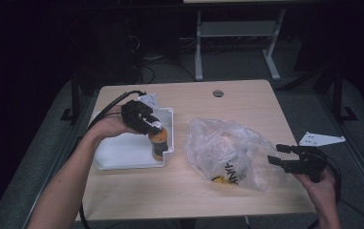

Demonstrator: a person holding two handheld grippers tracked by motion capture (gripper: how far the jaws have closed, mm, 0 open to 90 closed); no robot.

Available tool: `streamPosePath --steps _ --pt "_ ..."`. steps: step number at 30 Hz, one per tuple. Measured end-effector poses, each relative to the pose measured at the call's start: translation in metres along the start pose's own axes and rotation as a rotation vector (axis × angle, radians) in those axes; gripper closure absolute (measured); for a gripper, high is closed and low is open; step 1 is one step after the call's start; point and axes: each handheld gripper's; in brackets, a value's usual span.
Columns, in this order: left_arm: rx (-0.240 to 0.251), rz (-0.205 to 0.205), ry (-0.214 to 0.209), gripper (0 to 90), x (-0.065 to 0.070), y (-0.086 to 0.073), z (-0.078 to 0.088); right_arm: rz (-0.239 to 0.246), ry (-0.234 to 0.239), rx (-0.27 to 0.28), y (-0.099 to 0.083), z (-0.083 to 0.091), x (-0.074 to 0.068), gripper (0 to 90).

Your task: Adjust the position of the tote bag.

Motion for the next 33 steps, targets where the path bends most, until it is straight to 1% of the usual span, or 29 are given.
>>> streamPosePath --steps 5,6,9,11,13,19,23,26,28,29,30,31,33 --pt "0.003 -0.016 0.005 58.4 -0.003 -0.002 0.0 0.001 -0.004 0.004 0.0 0.002 0.0 36.0" --pt "0.012 -0.002 0.003 58.4 -0.003 -0.003 0.0 0.002 -0.003 0.004 0.0 0.002 0.0 36.1" --pt "0.017 -0.004 0.002 58.3 -0.003 -0.005 0.0 0.004 0.003 0.0 0.0 0.0 0.0 36.1" --pt "0.007 -0.012 0.001 58.2 -0.002 -0.004 0.0 0.002 0.005 -0.001 0.001 -0.001 -0.001 36.1" --pt "0.01 -0.001 -0.005 58.2 -0.001 -0.004 -0.001 0.006 0.008 0.0 0.002 -0.001 -0.001 36.1" --pt "0.006 0.004 -0.002 57.0 -0.001 -0.004 -0.001 0.011 0.013 -0.006 0.005 -0.005 -0.001 36.1" --pt "0.014 0.02 0.004 49.5 -0.001 -0.004 0.001 0.015 0.023 -0.009 0.006 -0.009 -0.002 36.1" --pt "0.013 0.029 -0.002 46.7 0.0 -0.004 0.001 0.017 0.027 -0.012 0.006 -0.01 -0.002 36.0" --pt "0.02 0.027 0.001 43.7 0.001 -0.005 0.002 0.017 0.026 -0.011 0.007 -0.01 -0.002 35.9" --pt "0.02 0.03 0.003 41.7 0.0 -0.005 0.002 0.015 0.027 -0.008 0.007 -0.009 -0.002 35.7" --pt "0.024 0.042 0.0 39.9 0.001 -0.005 0.003 0.014 0.027 -0.006 0.006 -0.009 -0.002 35.8" --pt "0.022 0.036 0.0 38.9 0.0 -0.005 0.004 0.014 0.027 -0.005 0.006 -0.009 -0.002 35.8" --pt "0.03 0.048 0.002 36.5 0.0 -0.006 0.005 0.014 0.028 -0.008 0.006 -0.009 -0.002 35.8"
Point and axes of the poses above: each handheld gripper's, and its own axes: z roughly backward along the jaws, y roughly out of its top, x roughly to its right, and after that the axes turned 12 degrees about z, right-handed
